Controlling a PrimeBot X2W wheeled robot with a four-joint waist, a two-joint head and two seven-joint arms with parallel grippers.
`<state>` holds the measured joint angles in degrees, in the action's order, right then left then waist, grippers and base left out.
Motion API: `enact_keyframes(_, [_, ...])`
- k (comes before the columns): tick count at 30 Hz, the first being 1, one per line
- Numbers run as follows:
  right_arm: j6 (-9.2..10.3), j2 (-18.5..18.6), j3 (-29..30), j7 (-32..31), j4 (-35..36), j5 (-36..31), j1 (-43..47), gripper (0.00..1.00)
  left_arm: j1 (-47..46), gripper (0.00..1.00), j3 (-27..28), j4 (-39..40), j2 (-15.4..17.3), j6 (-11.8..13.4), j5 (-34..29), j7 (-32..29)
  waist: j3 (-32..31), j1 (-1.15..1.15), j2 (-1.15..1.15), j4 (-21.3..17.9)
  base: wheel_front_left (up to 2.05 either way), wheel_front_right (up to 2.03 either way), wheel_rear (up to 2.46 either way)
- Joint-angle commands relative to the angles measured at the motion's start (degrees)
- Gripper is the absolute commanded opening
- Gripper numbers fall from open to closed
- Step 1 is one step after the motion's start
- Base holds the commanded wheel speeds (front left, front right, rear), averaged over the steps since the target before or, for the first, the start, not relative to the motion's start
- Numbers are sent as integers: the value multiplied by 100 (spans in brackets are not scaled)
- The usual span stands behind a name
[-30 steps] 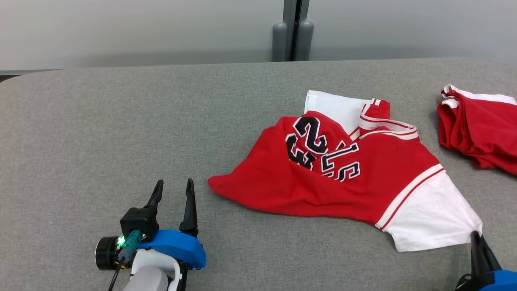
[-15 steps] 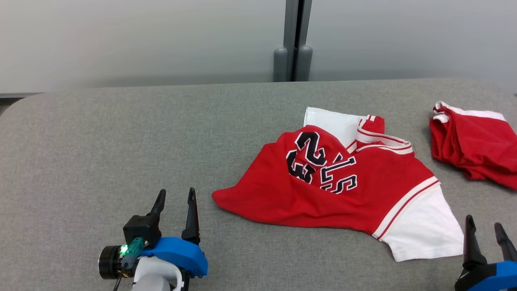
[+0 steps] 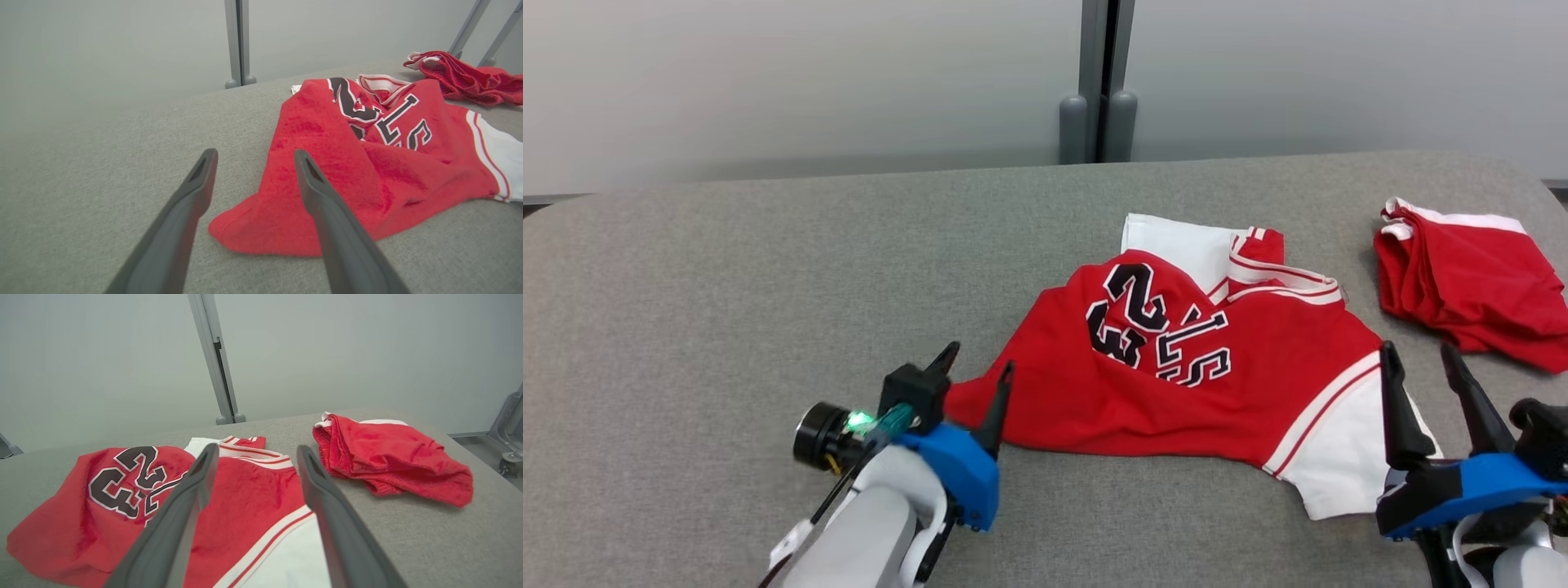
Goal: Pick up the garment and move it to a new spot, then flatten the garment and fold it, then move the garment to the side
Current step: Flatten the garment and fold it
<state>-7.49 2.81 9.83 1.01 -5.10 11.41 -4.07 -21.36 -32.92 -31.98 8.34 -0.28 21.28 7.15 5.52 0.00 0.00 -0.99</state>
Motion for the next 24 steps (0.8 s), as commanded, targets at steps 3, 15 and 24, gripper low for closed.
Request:
enact_keyframes(3, [-1, 19, -239, -6, 43, 51, -204, 100, -594, 100, -262, -278, -167, -342, -25, -411, 237, 0, 0, -138, 0, 0, 0])
enact_keyframes(15, [-1, 18, -513, 223, -102, 28, -588, 100, -1482, 100, -187, -1337, -38, -422, 220, -1102, 838, 0, 0, -648, 0, 0, 0])
enact_keyframes(24, [-1, 17, -492, 374, -231, 127, -650, 100, -1545, 0, -231, -1485, -117, -396, 284, -1069, 845, 0, 0, -636, 0, 0, 0])
